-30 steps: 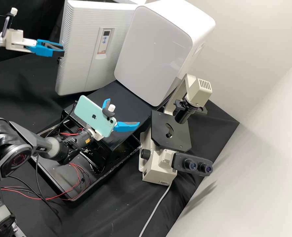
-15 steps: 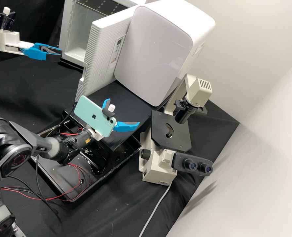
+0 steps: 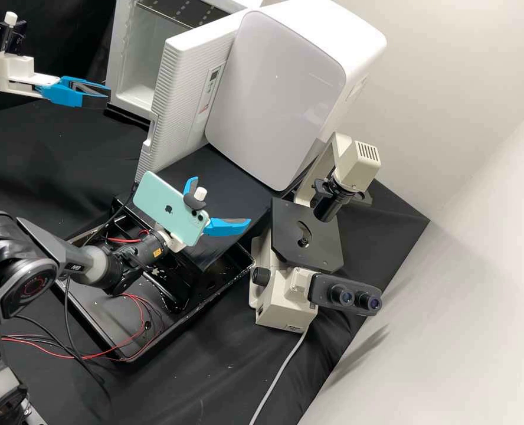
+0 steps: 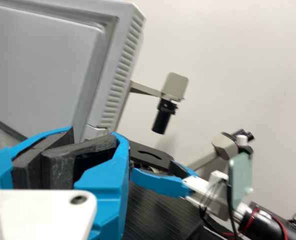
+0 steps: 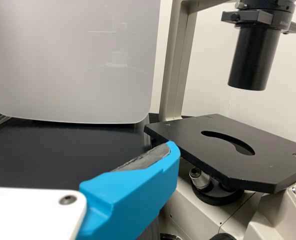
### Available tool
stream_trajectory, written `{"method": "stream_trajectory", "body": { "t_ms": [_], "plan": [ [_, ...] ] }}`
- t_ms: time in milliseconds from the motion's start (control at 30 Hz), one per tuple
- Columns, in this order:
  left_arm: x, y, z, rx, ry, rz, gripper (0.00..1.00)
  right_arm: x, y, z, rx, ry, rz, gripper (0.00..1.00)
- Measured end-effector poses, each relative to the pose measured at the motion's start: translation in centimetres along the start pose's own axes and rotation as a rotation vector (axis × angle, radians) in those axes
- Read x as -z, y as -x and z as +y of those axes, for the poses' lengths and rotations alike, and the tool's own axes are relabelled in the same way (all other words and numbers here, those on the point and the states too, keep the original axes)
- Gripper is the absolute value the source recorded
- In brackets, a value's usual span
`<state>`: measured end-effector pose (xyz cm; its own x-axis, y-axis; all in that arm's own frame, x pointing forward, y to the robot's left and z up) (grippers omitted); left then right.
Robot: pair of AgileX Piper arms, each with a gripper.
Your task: Open the incubator door
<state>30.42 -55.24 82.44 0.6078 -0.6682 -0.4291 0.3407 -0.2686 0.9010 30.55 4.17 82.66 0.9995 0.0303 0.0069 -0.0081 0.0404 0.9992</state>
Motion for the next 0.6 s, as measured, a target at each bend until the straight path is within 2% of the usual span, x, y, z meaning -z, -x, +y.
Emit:
{"method": "stream_trajectory", "body": {
  "t_ms": [67, 167, 233, 300, 500, 600],
  "plan": [
    [0.1, 0.5, 0.2, -0.033, -0.019, 0.023, 1.00, 0.0, 0.0, 0.0, 0.000, 0.000, 0.000, 1.00],
    [0.2, 1.3, 1.0, -0.116, -0.076, 0.085, 1.00, 0.0, 0.0, 0.0, 0.000, 0.000, 0.000, 1.00],
    [0.4, 1.7, 1.4, -0.151, -0.121, 0.143, 1.00, 0.0, 0.0, 0.0, 0.000, 0.000, 0.000, 1.00],
    [0.7, 2.2, 2.2, -0.202, -0.167, 0.232, 1.00, 0.0, 0.0, 0.0, 0.000, 0.000, 0.000, 1.00],
    [1.9, 3.3, 2.9, -0.257, -0.245, 0.440, 1.00, 0.0, 0.0, 0.0, 0.000, 0.000, 0.000, 1.00],
    [2.9, 3.9, 3.0, -0.272, -0.263, 0.561, 1.00, 0.0, 0.0, 0.0, 0.000, 0.000, 0.000, 1.00]
  ]
}}
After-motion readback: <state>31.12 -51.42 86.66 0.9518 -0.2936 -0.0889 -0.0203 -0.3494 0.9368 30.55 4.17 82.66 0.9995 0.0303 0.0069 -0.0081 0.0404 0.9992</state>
